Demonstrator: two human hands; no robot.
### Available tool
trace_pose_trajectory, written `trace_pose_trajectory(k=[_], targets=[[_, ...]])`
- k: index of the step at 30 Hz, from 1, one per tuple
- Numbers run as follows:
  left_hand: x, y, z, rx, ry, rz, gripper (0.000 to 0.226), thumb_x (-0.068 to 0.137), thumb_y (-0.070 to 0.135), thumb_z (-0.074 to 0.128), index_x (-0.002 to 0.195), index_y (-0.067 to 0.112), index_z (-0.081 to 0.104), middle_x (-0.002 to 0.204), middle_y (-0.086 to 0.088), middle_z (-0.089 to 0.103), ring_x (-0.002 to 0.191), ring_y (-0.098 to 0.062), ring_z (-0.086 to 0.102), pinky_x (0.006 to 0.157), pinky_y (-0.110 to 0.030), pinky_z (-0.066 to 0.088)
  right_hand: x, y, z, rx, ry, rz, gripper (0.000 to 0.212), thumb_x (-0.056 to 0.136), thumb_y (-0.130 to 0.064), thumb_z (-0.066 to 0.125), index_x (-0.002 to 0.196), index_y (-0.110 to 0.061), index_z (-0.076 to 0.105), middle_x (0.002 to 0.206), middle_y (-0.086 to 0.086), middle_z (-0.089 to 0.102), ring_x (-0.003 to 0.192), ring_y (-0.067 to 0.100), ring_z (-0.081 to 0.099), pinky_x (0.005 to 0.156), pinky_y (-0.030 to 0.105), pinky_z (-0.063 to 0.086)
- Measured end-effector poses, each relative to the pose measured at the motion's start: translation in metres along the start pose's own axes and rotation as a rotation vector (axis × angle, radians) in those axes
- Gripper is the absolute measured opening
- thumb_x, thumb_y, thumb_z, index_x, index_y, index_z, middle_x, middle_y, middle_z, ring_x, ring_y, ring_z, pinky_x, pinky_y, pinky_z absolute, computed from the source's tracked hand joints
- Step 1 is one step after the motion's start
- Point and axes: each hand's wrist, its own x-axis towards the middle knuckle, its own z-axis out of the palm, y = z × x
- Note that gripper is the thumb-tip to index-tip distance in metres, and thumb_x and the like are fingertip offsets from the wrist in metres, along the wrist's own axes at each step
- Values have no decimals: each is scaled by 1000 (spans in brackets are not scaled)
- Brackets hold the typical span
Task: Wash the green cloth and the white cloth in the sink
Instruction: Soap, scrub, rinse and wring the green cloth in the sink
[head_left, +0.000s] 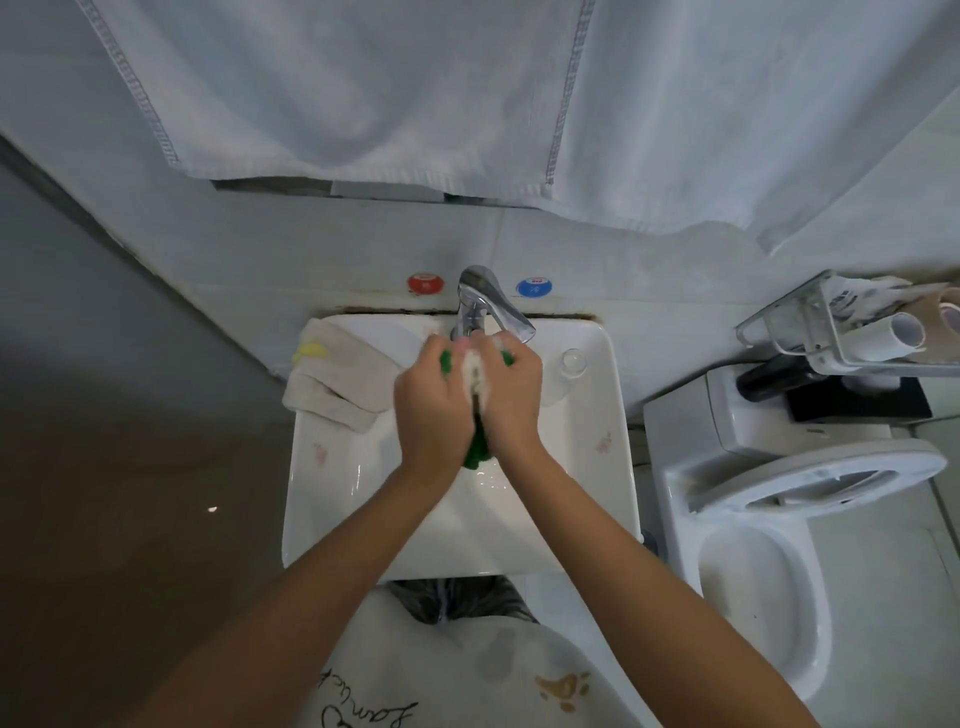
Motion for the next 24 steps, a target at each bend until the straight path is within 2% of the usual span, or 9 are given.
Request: trace_pose_trajectory(k=[2, 6, 8, 11, 14, 16, 19, 22, 24], targets=[[-9, 3, 0, -33, -26, 17, 25, 98, 18, 47, 73, 14, 47, 56, 12, 43, 51, -2, 46, 48, -14, 34, 6, -1, 0, 37, 41, -7, 36, 95, -11, 54, 60, -18, 48, 47, -10, 46, 45, 4, 43, 48, 20, 38], [22, -8, -3, 13, 7, -86, 24, 98, 21, 48, 76, 13, 50, 57, 10, 45, 50, -4, 41, 50, -25, 34, -13, 10, 4, -44, -20, -54, 32, 94, -15, 54, 63, -17, 46, 56, -5, 45, 55, 11, 41, 54, 26, 36], [7, -4, 0, 25, -21, -29, 24, 99, 22, 47, 76, 14, 48, 57, 11, 45, 50, -4, 43, 48, -20, 34, -3, 6, 1, -30, 3, -28, 37, 94, -12, 54, 59, -19, 43, 50, -11, 42, 50, 9, 39, 52, 25, 35], [-3, 6, 1, -33, -38, -14, 26, 98, 17, 47, 73, 18, 46, 57, 12, 44, 52, 1, 48, 48, -11, 33, 5, 2, 3, -4, 73, -33, 38, 95, -11, 54, 59, -18, 44, 52, -6, 43, 51, 10, 40, 52, 24, 36], [28, 1, -4, -18, -15, -104, 21, 98, 18, 48, 76, 16, 50, 59, 12, 48, 52, -3, 46, 50, -14, 32, -11, 9, 8, -47, 16, -93, 30, 94, -16, 56, 65, -15, 47, 58, -4, 44, 55, 9, 40, 53, 22, 36], [19, 0, -2, -6, -28, -44, 22, 97, 18, 48, 75, 14, 49, 57, 12, 45, 50, -4, 43, 49, -17, 33, -5, 7, 4, -44, 20, -85, 34, 94, -15, 56, 62, -16, 45, 54, -7, 42, 52, 8, 39, 52, 23, 35], [-4, 7, 0, -51, -42, 46, 23, 98, 17, 47, 74, 15, 47, 57, 12, 44, 51, -3, 46, 49, -15, 34, 9, 1, 2, 10, 88, -62, 36, 96, -14, 53, 60, -15, 45, 54, -2, 44, 53, 11, 41, 54, 27, 37], [24, -3, -2, -5, 10, -57, 20, 98, 20, 47, 80, 15, 51, 60, 13, 48, 54, -5, 46, 54, -23, 35, -7, 7, 7, -31, 27, -103, 35, 96, -16, 54, 62, -19, 44, 55, -7, 42, 50, 4, 38, 52, 20, 36], [25, -5, -3, 6, 2, -72, 20, 98, 20, 47, 80, 13, 53, 60, 12, 47, 52, -5, 44, 54, -24, 34, -7, 6, 4, -46, -25, -106, 34, 95, -16, 55, 63, -18, 47, 56, -5, 44, 51, 5, 40, 52, 22, 37]])
